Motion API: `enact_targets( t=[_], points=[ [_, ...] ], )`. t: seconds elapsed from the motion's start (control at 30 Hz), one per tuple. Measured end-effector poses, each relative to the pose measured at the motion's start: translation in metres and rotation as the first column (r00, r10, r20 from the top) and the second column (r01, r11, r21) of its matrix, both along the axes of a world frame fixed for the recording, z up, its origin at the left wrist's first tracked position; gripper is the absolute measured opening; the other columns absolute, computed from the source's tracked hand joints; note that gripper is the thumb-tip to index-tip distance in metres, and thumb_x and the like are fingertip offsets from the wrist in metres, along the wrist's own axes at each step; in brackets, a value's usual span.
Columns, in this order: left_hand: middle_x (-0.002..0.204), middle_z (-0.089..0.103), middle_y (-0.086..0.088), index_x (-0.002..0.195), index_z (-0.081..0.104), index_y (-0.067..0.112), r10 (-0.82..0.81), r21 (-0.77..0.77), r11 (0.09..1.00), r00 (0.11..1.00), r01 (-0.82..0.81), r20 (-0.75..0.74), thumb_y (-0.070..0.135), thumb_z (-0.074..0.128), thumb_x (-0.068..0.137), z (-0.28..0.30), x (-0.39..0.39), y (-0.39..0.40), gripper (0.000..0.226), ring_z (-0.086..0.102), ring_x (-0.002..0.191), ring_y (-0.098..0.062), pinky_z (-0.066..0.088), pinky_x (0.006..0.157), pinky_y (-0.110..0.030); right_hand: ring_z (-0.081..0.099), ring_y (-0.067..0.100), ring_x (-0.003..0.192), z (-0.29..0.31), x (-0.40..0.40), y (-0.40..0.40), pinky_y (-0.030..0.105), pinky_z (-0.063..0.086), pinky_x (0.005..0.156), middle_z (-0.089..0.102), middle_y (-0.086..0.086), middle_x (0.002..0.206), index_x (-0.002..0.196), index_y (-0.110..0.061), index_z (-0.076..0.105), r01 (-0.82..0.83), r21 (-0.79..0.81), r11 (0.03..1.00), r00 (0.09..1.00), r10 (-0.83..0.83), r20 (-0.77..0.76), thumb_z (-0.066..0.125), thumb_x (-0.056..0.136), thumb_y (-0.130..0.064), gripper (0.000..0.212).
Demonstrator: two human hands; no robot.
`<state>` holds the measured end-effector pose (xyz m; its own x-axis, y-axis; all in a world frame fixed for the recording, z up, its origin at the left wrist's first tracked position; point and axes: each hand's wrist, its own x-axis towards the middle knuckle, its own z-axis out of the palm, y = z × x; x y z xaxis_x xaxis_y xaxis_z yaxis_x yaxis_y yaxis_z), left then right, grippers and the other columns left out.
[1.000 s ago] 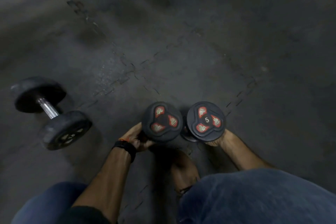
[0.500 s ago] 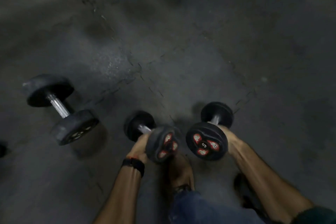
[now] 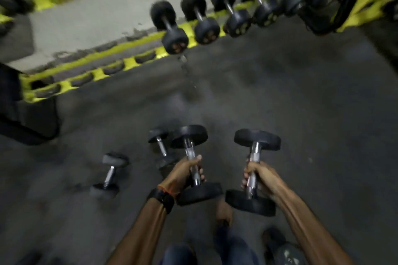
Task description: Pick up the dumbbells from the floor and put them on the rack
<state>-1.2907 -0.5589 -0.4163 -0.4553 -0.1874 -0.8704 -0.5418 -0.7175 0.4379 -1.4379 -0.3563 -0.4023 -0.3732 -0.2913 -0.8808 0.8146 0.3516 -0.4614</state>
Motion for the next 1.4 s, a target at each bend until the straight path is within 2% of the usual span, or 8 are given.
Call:
enact_targets(
  t=[0.13, 0.23, 0.43, 0.53, 0.7, 0.87, 1.23, 1.4],
  points=[
    [0.065, 0.053, -0.009, 0.089, 0.044, 0.013, 0.075, -0.007, 0.997, 0.994, -0.076, -0.085, 0.024, 0.049, 0.112, 0.112, 0.021, -0.036, 0.026, 0.058, 0.051, -0.022, 0.055, 0.054, -0.032, 0.038, 0.018, 0.037, 0.107, 0.008, -0.048, 0.022, 0.032, 0.042, 0.040, 0.007, 0.053, 0.071, -0.011, 0.050, -0.131, 0.021, 0.991, 0.990, 0.132, -0.056, 0.050, 0.100, -0.004, 0.030],
    [0.066, 0.051, -0.008, 0.083, 0.048, 0.011, 0.118, -0.020, 0.993, 0.988, -0.120, -0.099, 0.024, 0.054, 0.110, 0.165, 0.034, -0.068, 0.030, 0.055, 0.054, -0.021, 0.051, 0.054, -0.032, 0.043, 0.012, 0.037, 0.162, 0.008, -0.096, 0.019, 0.036, 0.042, 0.049, 0.001, 0.052, 0.073, -0.013, 0.056, -0.263, 0.072, 0.962, 0.949, 0.271, -0.162, 0.063, 0.101, -0.018, 0.030],
    [0.062, 0.047, -0.006, 0.087, 0.056, 0.017, 0.283, -0.142, 0.941, 0.945, -0.307, -0.166, 0.045, 0.084, 0.079, 0.209, 0.029, -0.157, 0.040, 0.047, 0.051, -0.020, 0.040, 0.052, -0.030, 0.032, 0.016, 0.037, 0.236, -0.007, -0.219, 0.019, 0.025, 0.040, 0.039, 0.006, 0.052, 0.069, -0.014, 0.053, -0.245, -0.077, 0.966, 0.940, 0.217, -0.262, 0.071, 0.062, -0.028, 0.024],
    [0.061, 0.050, -0.004, 0.078, 0.063, 0.026, 0.288, -0.207, 0.920, 0.933, -0.332, -0.215, 0.049, 0.087, 0.073, 0.235, 0.012, -0.205, 0.033, 0.047, 0.053, -0.019, 0.040, 0.054, -0.030, 0.030, 0.015, 0.042, 0.260, -0.024, -0.269, 0.021, 0.024, 0.041, 0.038, 0.005, 0.052, 0.066, -0.016, 0.049, -0.267, -0.118, 0.957, 0.918, 0.215, -0.334, 0.065, 0.074, -0.020, 0.019],
    [0.057, 0.048, -0.001, 0.080, 0.058, 0.018, 0.318, -0.259, 0.890, 0.918, -0.376, -0.237, 0.029, 0.072, 0.100, 0.277, -0.044, -0.300, 0.027, 0.044, 0.048, -0.015, 0.034, 0.050, -0.028, 0.028, 0.014, 0.038, 0.284, -0.082, -0.360, 0.019, 0.021, 0.041, 0.033, 0.006, 0.051, 0.058, -0.018, 0.052, -0.293, -0.161, 0.942, 0.909, 0.222, -0.352, 0.053, 0.100, -0.004, 0.044],
    [0.055, 0.050, 0.000, 0.073, 0.072, 0.020, 0.280, -0.341, 0.861, 0.912, -0.376, -0.300, 0.029, 0.078, 0.090, 0.279, -0.138, -0.403, 0.020, 0.047, 0.048, -0.016, 0.037, 0.051, -0.029, 0.027, 0.014, 0.035, 0.273, -0.168, -0.468, 0.019, 0.020, 0.039, 0.032, 0.001, 0.049, 0.050, -0.023, 0.047, -0.329, -0.177, 0.928, 0.894, 0.246, -0.374, 0.052, 0.103, -0.011, 0.055],
    [0.059, 0.042, -0.001, 0.083, 0.053, 0.022, 0.341, -0.372, 0.840, 0.918, -0.395, -0.202, 0.023, 0.066, 0.103, 0.235, -0.372, -0.608, 0.024, 0.039, 0.047, -0.017, 0.030, 0.047, -0.024, 0.035, 0.014, 0.038, 0.234, -0.398, -0.692, 0.025, 0.023, 0.047, 0.042, -0.002, 0.046, 0.042, -0.019, 0.054, -0.309, -0.018, 0.951, 0.892, 0.283, -0.353, 0.066, 0.096, -0.017, 0.056],
    [0.058, 0.046, 0.001, 0.070, 0.059, 0.024, 0.329, -0.324, 0.874, 0.932, -0.362, -0.153, 0.025, 0.063, 0.104, 0.212, -0.434, -0.680, 0.035, 0.044, 0.048, -0.016, 0.034, 0.052, -0.027, 0.038, 0.017, 0.039, 0.235, -0.466, -0.746, 0.024, 0.030, 0.048, 0.043, 0.000, 0.048, 0.062, -0.017, 0.054, -0.217, 0.059, 0.974, 0.909, 0.224, -0.351, 0.070, 0.092, -0.021, 0.033]
  ],
)
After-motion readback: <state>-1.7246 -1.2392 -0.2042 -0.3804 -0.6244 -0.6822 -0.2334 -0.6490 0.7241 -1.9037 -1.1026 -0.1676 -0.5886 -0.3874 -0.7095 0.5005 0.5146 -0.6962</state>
